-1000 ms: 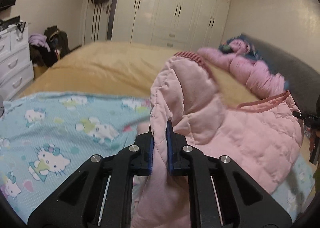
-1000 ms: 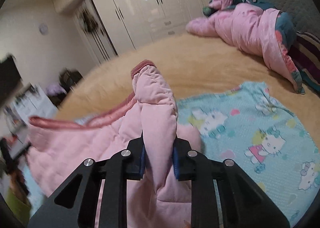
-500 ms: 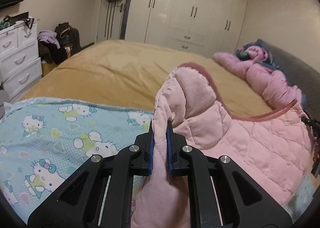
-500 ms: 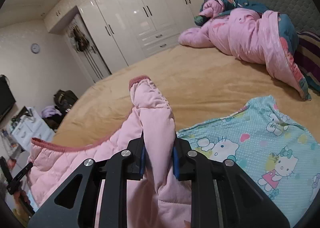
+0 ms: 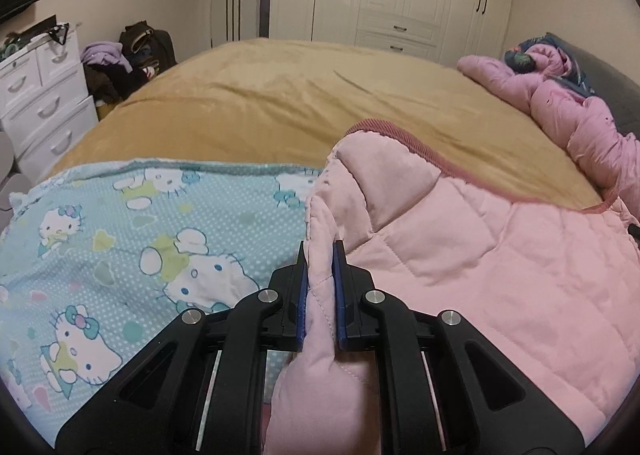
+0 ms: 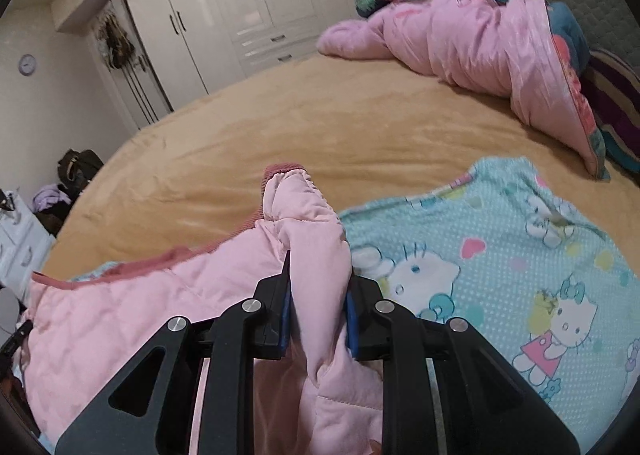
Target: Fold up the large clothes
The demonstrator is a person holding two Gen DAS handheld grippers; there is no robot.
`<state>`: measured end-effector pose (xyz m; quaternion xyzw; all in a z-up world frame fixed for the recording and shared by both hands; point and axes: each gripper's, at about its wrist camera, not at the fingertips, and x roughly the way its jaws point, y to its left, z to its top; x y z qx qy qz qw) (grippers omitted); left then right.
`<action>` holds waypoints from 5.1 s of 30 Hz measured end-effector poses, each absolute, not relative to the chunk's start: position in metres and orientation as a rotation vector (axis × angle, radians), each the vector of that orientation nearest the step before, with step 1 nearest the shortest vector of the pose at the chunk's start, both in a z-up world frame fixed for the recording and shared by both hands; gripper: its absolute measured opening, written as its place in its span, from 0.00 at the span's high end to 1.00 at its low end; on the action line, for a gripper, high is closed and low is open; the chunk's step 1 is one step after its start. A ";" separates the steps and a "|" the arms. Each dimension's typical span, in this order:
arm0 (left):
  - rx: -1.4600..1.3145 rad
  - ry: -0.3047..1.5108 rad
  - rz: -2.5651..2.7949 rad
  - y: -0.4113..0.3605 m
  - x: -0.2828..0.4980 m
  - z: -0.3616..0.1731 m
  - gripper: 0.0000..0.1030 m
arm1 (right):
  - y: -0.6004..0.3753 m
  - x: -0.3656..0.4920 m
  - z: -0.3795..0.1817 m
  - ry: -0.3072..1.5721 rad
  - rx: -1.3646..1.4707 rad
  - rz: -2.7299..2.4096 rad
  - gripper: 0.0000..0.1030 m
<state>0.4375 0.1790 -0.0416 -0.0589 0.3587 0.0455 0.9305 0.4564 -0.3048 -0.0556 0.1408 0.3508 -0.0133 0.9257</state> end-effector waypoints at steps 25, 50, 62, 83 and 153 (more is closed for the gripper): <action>-0.104 0.789 0.112 0.177 0.439 -0.060 0.89 | -0.308 0.457 -0.085 0.850 0.271 -0.088 0.43; 0.180 0.680 -0.264 0.015 0.285 -0.020 0.22 | -0.175 0.258 -0.032 0.659 -0.084 0.343 0.13; 0.123 0.811 -0.180 0.005 0.335 -0.058 0.08 | -0.166 0.289 -0.058 0.770 -0.039 0.278 0.13; 0.053 0.953 -0.141 0.013 0.401 -0.097 0.08 | -0.142 0.397 -0.107 1.084 -0.091 0.228 0.04; -0.096 0.702 -0.156 0.036 0.295 0.026 0.08 | -0.193 0.251 0.031 0.655 0.112 0.258 0.04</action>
